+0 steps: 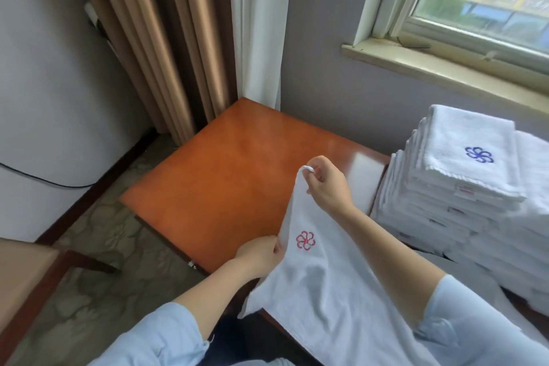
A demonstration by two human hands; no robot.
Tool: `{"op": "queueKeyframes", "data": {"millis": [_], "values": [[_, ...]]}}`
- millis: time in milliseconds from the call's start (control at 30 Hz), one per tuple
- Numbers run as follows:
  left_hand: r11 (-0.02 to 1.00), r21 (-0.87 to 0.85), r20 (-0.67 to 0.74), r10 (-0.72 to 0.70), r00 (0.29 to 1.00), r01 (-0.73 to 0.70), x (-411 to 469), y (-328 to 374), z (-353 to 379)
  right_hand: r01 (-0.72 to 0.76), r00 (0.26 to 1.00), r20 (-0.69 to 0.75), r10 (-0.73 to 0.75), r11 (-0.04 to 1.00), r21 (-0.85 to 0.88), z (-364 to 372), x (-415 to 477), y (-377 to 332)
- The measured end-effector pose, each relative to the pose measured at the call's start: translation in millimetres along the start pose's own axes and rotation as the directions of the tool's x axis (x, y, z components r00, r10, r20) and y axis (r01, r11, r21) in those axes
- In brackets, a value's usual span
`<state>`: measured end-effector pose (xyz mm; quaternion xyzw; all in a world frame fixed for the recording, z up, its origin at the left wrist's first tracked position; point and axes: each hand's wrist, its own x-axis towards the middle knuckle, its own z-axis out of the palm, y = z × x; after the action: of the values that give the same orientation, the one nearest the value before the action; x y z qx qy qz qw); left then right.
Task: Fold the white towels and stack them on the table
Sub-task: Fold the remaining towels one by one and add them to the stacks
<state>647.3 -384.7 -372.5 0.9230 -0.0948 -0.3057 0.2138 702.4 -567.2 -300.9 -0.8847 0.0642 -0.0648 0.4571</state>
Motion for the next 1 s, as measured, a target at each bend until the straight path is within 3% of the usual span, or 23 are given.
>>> {"op": "queueKeyframes", "data": {"millis": [100, 233, 533, 667, 800, 867, 1000], "values": [[0.998, -0.056, -0.162, -0.024, 0.986, 0.015, -3, 0, -26, 0.026, 0.999, -0.02, -0.026, 1.0, 0.002, -10, 6, -11], [0.982, -0.183, -0.218, 0.002, 0.976, -0.043, 1, 12, -50, 0.023, 1.0, 0.011, -0.024, 1.0, 0.008, -9, 12, -24], [0.993, -0.064, -0.375, 0.066, 0.925, -0.097, 36, -23, -105, -0.024, 0.996, -0.084, 0.02, 0.999, -0.043, 10, 34, -22], [0.999, 0.044, -0.334, 0.025, 0.942, -0.011, 72, -43, -123, -0.061, 0.995, 0.087, 0.056, 0.997, 0.05, 29, 45, -11], [0.98, 0.193, -0.272, 0.0, 0.962, 0.054, 100, -50, -124, -0.229, 0.963, 0.133, 0.233, 0.972, -0.042, 39, 37, 12], [0.96, 0.277, -0.211, 0.105, 0.972, -0.043, 110, -46, -117, -0.354, 0.922, 0.135, 0.362, 0.932, -0.08, 39, 24, 26], [0.894, 0.319, 0.063, 0.312, 0.948, -0.315, 121, -23, -93, -0.532, 0.835, 0.085, 0.544, 0.836, -0.136, 31, -21, 54]]}}
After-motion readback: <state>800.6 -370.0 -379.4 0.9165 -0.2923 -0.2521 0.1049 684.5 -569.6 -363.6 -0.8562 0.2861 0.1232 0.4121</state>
